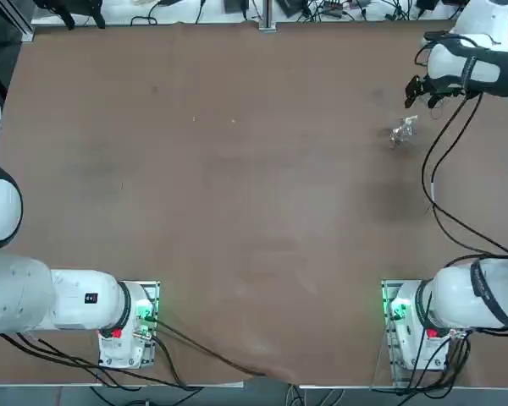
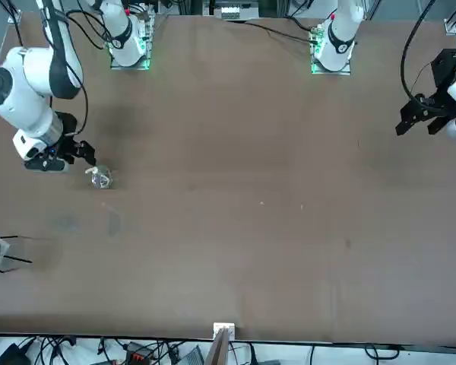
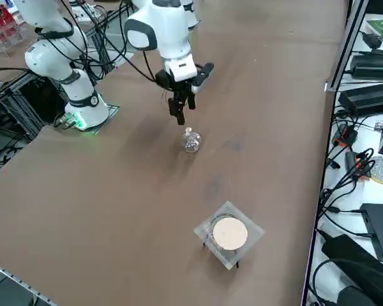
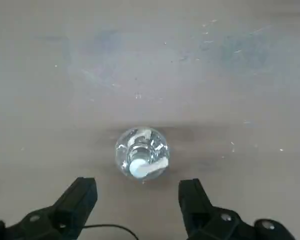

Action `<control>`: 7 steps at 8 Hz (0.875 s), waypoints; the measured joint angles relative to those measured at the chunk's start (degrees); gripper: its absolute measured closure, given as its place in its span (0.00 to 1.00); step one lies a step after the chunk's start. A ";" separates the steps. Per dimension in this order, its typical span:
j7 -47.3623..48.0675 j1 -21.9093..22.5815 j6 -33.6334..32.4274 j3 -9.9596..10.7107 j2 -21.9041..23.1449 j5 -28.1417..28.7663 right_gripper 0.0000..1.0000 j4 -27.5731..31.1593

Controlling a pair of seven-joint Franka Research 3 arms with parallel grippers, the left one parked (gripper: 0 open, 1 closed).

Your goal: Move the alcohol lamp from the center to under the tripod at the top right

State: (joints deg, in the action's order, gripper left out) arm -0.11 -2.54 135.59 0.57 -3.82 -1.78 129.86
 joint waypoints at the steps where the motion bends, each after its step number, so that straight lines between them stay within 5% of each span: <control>1: 0.08 -0.39 1.57 0.01 -1.73 0.02 0.01 0.02; 7: 2.68 -1.25 4.68 -0.04 -7.40 0.06 0.05 0.01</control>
State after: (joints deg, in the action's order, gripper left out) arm 2.57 -3.79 140.27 0.53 -11.22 -1.71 129.87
